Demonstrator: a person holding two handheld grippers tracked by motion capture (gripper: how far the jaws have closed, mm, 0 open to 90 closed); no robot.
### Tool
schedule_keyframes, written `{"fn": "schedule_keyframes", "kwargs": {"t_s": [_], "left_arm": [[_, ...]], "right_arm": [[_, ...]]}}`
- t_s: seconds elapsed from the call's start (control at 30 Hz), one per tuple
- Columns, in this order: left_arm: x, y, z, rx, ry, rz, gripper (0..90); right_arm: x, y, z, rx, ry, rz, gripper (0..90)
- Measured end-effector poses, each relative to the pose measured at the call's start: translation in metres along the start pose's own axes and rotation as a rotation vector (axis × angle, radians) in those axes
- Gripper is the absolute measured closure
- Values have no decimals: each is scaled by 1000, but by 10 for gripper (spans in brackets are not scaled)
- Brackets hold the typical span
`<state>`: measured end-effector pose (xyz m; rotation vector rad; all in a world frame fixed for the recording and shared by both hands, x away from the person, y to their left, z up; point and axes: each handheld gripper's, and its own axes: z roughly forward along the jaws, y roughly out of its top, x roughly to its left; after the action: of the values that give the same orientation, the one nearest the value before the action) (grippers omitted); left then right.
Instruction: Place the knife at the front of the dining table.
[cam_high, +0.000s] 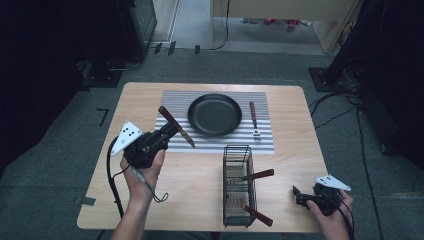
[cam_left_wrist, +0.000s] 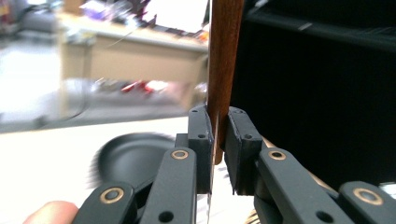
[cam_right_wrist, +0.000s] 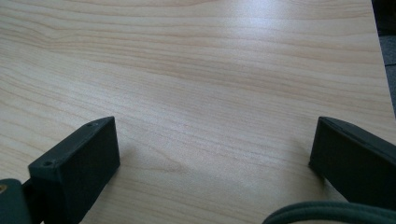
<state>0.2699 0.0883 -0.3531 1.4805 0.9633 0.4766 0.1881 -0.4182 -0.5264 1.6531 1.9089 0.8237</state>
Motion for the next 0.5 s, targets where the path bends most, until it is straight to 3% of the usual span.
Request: {"fn": "schedule_keyframes", "kwargs": {"t_s": [0.13,0.23,0.4,0.5], "left_arm": [[21,-9,10,76,83,-18,823],[34,-18,19,140,162,12,824],[51,-25,36,253,228,26,823],[55,-25,47,302,262,58,823]], "right_arm": [[0,0,0,0,0,1,10],[0,0,0,1,0,0,10],[0,0,0,0,0,1,9],[0,0,0,-1,0,1,9]]}}
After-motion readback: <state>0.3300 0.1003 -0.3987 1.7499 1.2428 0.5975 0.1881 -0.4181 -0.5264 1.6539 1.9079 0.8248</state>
